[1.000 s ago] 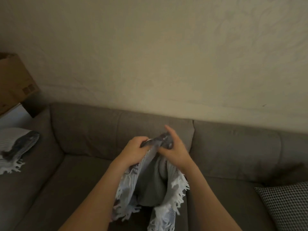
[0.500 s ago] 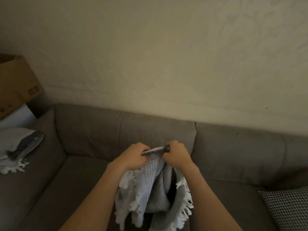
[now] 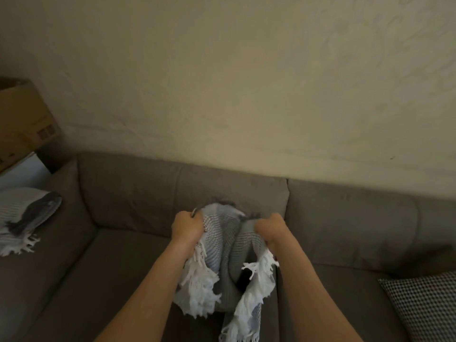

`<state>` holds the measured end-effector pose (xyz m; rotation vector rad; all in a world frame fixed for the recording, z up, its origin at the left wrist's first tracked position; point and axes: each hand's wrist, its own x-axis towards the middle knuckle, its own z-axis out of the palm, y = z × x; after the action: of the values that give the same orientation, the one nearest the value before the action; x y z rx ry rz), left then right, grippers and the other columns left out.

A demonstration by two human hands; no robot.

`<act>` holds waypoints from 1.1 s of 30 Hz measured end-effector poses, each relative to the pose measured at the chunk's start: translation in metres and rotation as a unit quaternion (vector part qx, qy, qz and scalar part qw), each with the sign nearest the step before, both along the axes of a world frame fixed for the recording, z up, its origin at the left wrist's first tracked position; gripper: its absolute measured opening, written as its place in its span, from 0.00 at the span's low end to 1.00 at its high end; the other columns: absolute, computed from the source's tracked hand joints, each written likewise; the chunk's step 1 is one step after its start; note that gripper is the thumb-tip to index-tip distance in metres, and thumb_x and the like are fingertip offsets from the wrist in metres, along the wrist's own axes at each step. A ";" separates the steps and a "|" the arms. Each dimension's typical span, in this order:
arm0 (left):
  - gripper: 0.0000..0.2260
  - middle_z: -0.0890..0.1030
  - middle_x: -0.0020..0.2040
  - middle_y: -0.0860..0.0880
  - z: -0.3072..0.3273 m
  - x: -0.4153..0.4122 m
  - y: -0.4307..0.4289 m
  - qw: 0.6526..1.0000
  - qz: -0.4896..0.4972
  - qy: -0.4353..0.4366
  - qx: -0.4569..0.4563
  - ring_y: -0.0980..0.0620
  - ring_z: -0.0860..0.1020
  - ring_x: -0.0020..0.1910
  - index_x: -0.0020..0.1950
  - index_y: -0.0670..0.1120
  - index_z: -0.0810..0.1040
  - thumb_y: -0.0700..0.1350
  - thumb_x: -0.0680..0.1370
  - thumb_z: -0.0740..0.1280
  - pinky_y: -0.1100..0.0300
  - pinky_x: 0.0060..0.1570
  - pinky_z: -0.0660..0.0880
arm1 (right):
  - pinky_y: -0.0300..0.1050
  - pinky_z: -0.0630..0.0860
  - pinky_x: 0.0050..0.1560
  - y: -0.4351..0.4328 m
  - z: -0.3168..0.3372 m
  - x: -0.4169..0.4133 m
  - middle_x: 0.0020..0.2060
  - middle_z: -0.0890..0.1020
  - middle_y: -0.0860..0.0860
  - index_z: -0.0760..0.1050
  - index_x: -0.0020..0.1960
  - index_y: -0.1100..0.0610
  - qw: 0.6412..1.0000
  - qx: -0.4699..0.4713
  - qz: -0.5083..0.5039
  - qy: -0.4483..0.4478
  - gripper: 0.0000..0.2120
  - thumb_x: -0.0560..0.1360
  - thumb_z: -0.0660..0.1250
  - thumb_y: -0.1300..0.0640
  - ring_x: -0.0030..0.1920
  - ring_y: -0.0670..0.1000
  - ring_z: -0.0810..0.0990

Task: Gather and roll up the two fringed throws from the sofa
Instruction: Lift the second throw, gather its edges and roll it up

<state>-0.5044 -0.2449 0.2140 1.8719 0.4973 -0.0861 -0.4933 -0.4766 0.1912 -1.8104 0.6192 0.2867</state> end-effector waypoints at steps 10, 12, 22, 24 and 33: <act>0.17 0.87 0.38 0.40 -0.017 -0.010 0.006 0.996 0.006 0.053 -0.072 0.40 0.87 0.41 0.37 0.37 0.86 0.51 0.74 0.81 0.44 0.47 0.84 | 0.48 0.76 0.39 -0.003 0.010 -0.039 0.41 0.82 0.62 0.76 0.48 0.70 0.989 0.111 -0.089 0.033 0.05 0.77 0.68 0.67 0.40 0.59 0.81; 0.10 0.89 0.42 0.41 -0.008 -0.011 0.003 0.992 -0.017 0.054 -0.109 0.42 0.88 0.46 0.43 0.40 0.89 0.46 0.73 0.83 0.44 0.54 0.85 | 0.46 0.71 0.36 -0.002 0.015 -0.040 0.33 0.77 0.57 0.74 0.39 0.63 0.993 0.058 -0.086 -0.055 0.10 0.78 0.69 0.62 0.36 0.54 0.75; 0.07 0.88 0.52 0.36 0.022 -0.019 -0.018 0.952 -0.217 0.086 -0.197 0.35 0.86 0.56 0.53 0.38 0.88 0.39 0.82 0.72 0.41 0.62 0.82 | 0.48 0.68 0.33 0.045 0.020 -0.038 0.27 0.71 0.55 0.70 0.32 0.57 0.983 0.074 -0.015 -0.166 0.19 0.77 0.73 0.55 0.30 0.51 0.70; 0.09 0.88 0.53 0.36 0.026 -0.019 -0.016 0.950 -0.229 0.086 -0.194 0.36 0.86 0.57 0.55 0.37 0.88 0.41 0.83 0.70 0.42 0.63 0.81 | 0.50 0.69 0.35 0.047 0.020 -0.040 0.31 0.73 0.57 0.73 0.36 0.59 0.980 0.129 0.001 -0.152 0.16 0.76 0.75 0.54 0.33 0.53 0.72; 0.11 0.87 0.52 0.34 0.025 -0.022 -0.018 0.947 -0.189 0.108 -0.238 0.40 0.87 0.50 0.57 0.34 0.85 0.40 0.86 0.66 0.50 0.52 0.84 | 0.48 0.63 0.30 0.045 0.026 -0.050 0.25 0.66 0.51 0.65 0.28 0.55 0.972 0.003 0.036 -0.233 0.23 0.70 0.78 0.55 0.28 0.50 0.64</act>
<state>-0.5266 -0.2633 0.2390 1.4624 0.2276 -0.6198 -0.5435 -0.4313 0.2174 -1.8116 0.2204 -0.0923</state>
